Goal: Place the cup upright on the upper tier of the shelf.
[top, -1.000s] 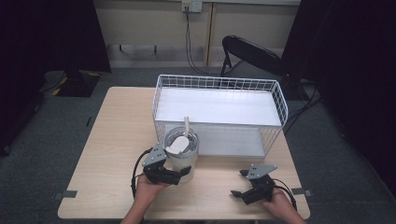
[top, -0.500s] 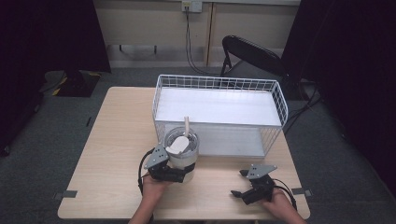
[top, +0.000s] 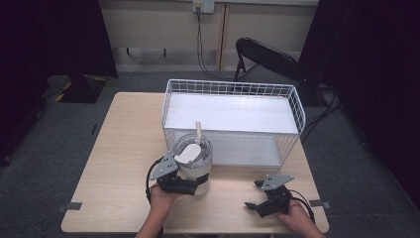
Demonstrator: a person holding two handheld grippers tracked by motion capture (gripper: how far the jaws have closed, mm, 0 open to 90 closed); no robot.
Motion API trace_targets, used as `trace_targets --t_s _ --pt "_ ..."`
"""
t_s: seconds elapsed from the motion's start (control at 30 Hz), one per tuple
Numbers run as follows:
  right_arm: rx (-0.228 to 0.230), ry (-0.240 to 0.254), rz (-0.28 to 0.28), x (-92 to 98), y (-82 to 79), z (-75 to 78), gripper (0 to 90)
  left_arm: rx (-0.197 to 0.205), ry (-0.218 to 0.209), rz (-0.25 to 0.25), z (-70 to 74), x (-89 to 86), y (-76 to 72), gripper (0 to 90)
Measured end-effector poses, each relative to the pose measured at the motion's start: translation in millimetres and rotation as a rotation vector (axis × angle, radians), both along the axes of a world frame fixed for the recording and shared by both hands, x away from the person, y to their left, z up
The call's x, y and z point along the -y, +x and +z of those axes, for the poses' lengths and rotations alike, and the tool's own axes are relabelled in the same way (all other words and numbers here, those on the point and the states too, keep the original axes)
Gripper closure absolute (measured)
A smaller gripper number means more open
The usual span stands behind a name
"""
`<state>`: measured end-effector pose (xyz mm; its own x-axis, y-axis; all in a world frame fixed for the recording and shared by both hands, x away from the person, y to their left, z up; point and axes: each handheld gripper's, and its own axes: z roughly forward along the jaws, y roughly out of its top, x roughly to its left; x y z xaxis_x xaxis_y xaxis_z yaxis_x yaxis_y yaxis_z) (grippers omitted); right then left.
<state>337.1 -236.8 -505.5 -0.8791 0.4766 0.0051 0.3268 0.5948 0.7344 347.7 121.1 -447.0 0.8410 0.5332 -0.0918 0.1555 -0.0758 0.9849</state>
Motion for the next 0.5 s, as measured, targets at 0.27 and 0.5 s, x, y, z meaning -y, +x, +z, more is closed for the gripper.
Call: trace_targets --t_s 0.27,0.5 --pt "0.0 0.0 0.0 0.0 0.0 0.0 13.2 0.001 0.022 -0.029 31.2 5.8 -3.3 8.5" --pt "0.0 0.0 0.001 0.0 0.0 0.0 13.2 -0.016 0.017 -0.032 47.9 7.9 -1.8 8.6"
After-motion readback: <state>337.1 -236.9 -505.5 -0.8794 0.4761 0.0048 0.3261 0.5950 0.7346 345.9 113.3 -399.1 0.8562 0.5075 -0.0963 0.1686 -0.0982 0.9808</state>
